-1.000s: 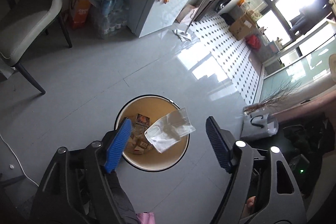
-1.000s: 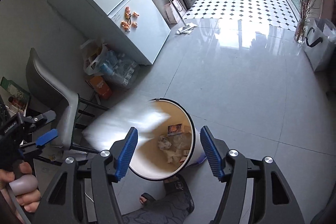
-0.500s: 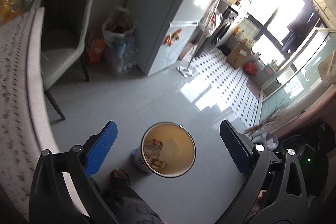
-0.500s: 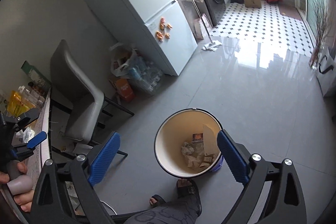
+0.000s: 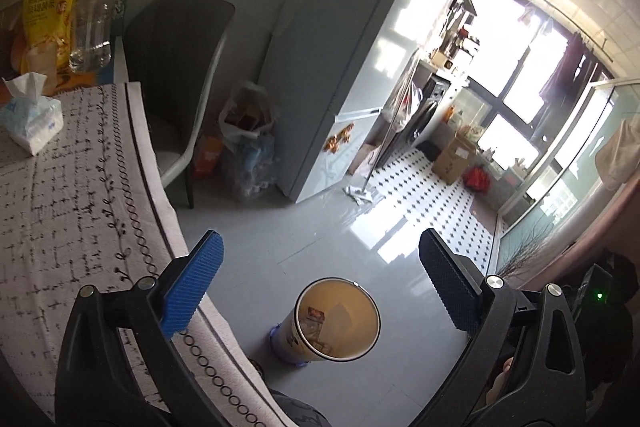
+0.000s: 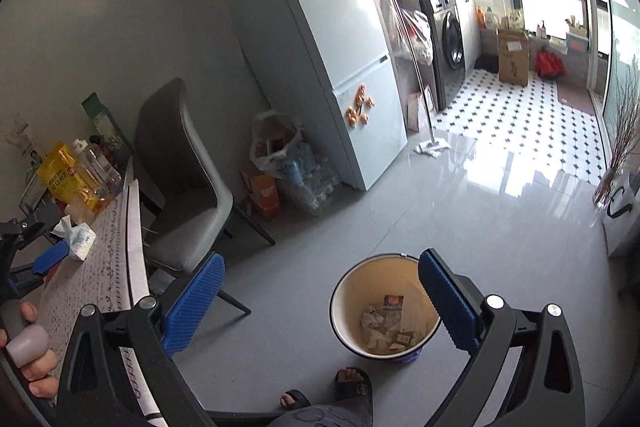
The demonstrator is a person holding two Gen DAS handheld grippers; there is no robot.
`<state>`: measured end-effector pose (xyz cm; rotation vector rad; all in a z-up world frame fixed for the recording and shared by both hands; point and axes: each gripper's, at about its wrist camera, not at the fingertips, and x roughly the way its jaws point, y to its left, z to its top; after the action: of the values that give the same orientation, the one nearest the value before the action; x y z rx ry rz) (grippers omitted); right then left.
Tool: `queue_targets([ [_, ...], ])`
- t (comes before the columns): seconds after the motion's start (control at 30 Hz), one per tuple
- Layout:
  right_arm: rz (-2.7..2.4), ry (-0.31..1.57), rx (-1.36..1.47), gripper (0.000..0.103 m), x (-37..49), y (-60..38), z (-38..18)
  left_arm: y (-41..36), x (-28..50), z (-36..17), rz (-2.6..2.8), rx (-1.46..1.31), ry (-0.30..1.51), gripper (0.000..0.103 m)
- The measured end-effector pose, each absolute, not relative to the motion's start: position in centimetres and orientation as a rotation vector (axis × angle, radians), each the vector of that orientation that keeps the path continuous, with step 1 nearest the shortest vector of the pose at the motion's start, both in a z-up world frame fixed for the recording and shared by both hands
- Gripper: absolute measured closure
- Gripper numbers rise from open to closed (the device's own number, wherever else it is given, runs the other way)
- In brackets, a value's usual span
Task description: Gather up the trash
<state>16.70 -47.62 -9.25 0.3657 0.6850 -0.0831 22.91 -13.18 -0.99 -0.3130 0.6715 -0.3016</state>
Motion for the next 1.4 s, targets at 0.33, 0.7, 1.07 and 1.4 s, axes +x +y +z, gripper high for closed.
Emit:
queue_targets([
  [0.33, -0.029, 0.594, 0.3, 0.008, 14.3, -42.6, -3.7, -9.3, 17.9, 2.8, -0.242, -0.32, 0.572, 0.006],
  [0.7, 0.088, 0.552, 0.227, 0.008, 11.4, -37.8, 1.3, -4.9, 12.0, 6.1, -0.128, -0.288, 0.512, 0.006],
  [1.07, 0.207, 0.577, 0.232, 0.008, 8.1, -35.0, 3.0, -2.7, 4.5, 6.7, -0.032, -0.228, 0.468, 0.006],
  [1.4, 0.251, 0.592, 0.197, 0.008, 5.6, -34.2, 3.1, -0.8, 0.2, 5.5, 0.059, -0.239, 0.452, 0.006],
])
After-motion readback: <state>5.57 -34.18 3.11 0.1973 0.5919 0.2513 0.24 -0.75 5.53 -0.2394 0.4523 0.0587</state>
